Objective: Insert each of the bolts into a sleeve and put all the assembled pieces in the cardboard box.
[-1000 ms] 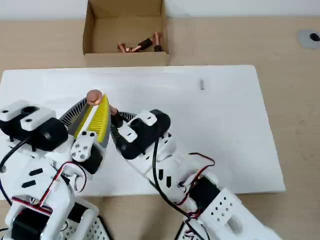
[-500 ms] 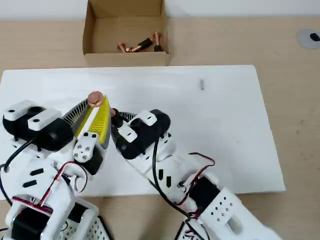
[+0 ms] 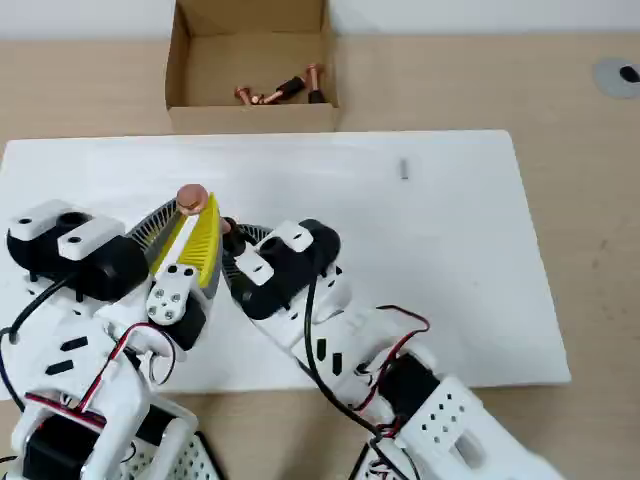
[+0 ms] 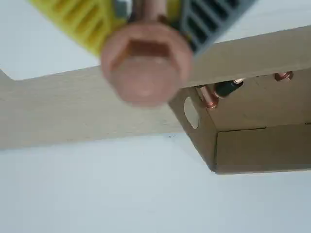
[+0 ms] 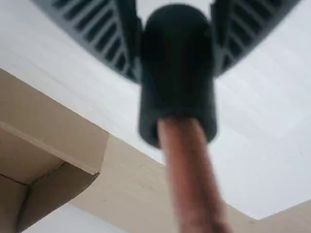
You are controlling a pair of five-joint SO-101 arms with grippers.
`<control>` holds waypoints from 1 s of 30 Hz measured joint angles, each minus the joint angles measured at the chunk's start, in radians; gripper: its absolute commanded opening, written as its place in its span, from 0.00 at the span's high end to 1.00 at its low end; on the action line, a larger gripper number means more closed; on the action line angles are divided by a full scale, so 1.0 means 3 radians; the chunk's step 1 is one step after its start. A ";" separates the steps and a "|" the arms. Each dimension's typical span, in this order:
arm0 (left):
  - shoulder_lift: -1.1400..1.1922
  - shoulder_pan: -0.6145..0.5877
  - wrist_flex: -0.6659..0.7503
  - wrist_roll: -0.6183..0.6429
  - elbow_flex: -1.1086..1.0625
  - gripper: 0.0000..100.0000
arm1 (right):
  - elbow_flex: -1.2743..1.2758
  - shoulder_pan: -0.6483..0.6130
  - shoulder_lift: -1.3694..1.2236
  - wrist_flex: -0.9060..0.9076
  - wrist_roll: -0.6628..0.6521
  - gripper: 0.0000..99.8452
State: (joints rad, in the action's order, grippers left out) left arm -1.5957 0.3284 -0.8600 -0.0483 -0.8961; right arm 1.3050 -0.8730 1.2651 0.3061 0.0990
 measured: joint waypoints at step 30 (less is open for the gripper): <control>-0.0015 0.0005 -0.0542 -0.0061 0.0005 0.90 | 0.0005 -0.0107 0.0000 0.0005 0.0000 0.99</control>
State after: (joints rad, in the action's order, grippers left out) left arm -1.6003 0.3299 -1.0226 -0.0667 -0.8945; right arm 1.3065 -0.9053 1.2651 0.3076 0.0990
